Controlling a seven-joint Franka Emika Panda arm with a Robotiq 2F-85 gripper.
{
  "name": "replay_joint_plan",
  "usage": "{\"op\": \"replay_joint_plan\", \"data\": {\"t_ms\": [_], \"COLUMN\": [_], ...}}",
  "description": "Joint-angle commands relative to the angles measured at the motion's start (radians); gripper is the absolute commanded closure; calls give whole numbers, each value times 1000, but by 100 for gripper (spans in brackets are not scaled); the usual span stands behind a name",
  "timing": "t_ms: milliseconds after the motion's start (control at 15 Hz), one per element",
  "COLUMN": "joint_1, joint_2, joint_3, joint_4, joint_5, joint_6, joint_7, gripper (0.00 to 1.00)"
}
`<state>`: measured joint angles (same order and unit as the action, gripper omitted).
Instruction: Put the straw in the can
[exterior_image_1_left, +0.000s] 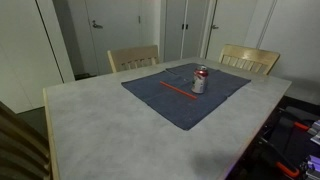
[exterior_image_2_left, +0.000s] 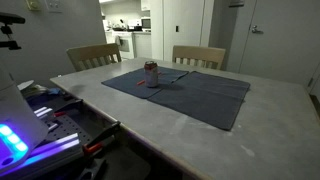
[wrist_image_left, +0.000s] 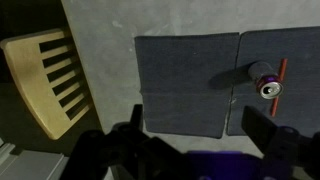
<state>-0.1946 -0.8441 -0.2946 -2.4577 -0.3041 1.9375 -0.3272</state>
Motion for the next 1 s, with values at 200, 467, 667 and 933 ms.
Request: {"op": "replay_joint_plan", "data": {"t_ms": [200,467,667,933], "joint_1": [3,3,-12,40], "joint_2": [1,1,-149,-207], "joint_3": [-1,-1,16,24], "joint_4": [4,4,-122,-149], "joint_5": [-1,-1,-26,-37], "joint_6": [-4,-4,-54,-99], "joint_7": [1,1,-30,-85], "gripper": [0,0,0,0]}}
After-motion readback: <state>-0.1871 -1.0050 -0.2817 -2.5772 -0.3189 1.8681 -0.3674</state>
